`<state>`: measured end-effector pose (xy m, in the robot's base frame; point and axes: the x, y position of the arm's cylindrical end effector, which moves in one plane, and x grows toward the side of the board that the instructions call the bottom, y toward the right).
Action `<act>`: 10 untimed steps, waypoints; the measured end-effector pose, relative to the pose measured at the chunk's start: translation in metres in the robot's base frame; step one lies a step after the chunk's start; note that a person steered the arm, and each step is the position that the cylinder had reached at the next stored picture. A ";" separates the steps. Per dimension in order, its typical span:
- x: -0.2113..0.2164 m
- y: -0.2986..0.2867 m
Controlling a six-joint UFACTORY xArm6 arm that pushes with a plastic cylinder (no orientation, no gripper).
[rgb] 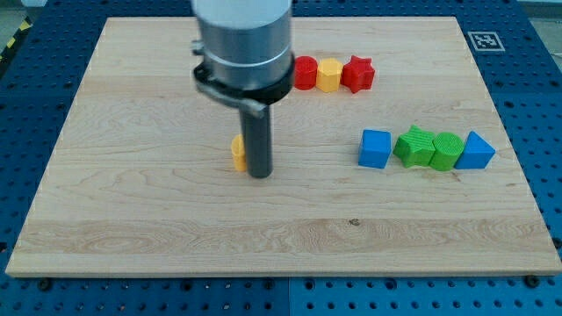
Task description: Drag the heart to the bottom left side of the red circle
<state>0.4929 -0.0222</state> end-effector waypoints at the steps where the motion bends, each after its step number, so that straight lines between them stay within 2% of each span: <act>1: -0.020 0.006; 3: 0.000 -0.029; 6: 0.023 -0.045; 8: -0.026 -0.049; 10: -0.024 -0.070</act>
<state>0.4691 -0.0920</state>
